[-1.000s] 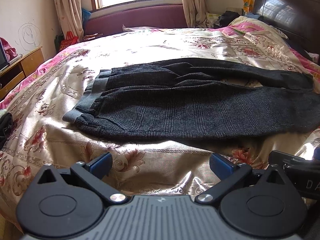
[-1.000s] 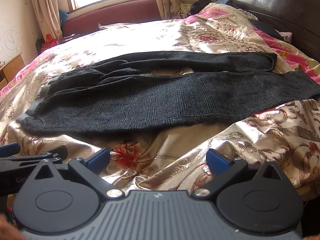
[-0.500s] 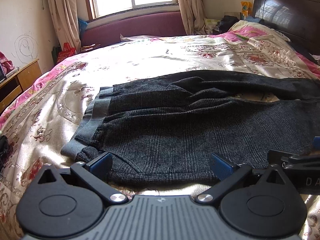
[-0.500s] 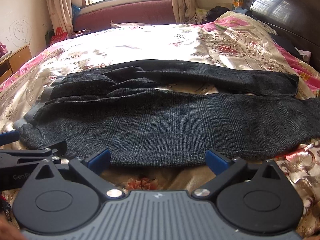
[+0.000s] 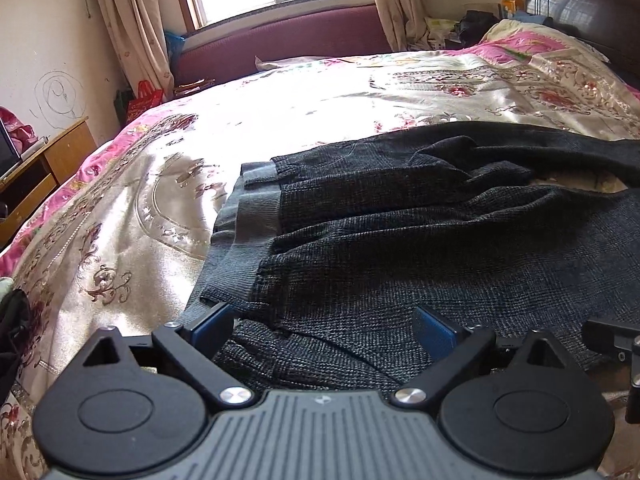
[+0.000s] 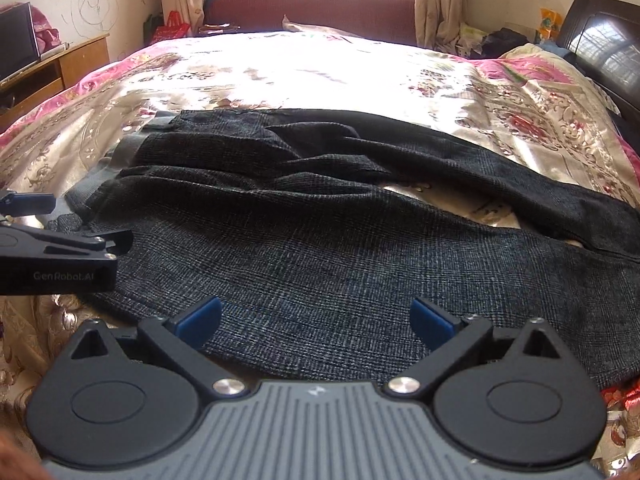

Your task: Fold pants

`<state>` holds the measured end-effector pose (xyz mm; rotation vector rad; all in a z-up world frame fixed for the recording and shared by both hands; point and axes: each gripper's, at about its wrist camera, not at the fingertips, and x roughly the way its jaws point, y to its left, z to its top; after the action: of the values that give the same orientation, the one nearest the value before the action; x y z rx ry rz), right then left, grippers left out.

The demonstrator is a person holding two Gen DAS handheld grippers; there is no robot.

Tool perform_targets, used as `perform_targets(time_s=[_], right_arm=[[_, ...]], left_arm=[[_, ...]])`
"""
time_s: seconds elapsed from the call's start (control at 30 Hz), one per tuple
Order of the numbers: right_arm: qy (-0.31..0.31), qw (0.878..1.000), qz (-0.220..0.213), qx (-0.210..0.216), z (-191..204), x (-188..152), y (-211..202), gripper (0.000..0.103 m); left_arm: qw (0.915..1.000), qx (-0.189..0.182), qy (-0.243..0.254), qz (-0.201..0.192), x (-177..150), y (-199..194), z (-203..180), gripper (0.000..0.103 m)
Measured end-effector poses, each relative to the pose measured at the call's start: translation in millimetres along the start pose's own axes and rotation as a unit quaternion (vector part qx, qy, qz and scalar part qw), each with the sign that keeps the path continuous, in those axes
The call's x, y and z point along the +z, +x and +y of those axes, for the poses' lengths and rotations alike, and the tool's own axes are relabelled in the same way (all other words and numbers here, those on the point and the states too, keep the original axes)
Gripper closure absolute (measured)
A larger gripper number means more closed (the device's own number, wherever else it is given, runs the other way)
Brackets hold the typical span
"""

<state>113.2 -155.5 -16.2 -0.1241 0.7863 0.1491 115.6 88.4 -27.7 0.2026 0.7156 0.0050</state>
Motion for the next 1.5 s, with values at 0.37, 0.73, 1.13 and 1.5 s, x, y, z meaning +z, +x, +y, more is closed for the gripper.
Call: perform_targets(time_s=[0.37,0.73,1.13,1.5], right_arm=[[-0.011,1.000,0.024,0.002,-3.1,-6.7,-7.7,0.004],[0.000,0.998,0.043,0.037,-20.5,4.6,39.9,0.004],[0.152,0.983,0.054,-0.084,-176.3,17.1,17.2,0.005],[0.264,0.920,0.146,-0.251,-354.8,-30.9,6.3,0.005]], left_arm=[[0.9990,0.001,-0.035,0.026,-14.8,-3.9,38.0,0.000],[0.9987,-0.001,0.035,0.036,6.1,25.4,16.2,0.000],[0.9719,-0.184,0.146,-0.014,71.8,36.0,-96.7,0.000],[0.9331,-0.270,0.229,0.065,84.8,57.0,-204.1,0.000]])
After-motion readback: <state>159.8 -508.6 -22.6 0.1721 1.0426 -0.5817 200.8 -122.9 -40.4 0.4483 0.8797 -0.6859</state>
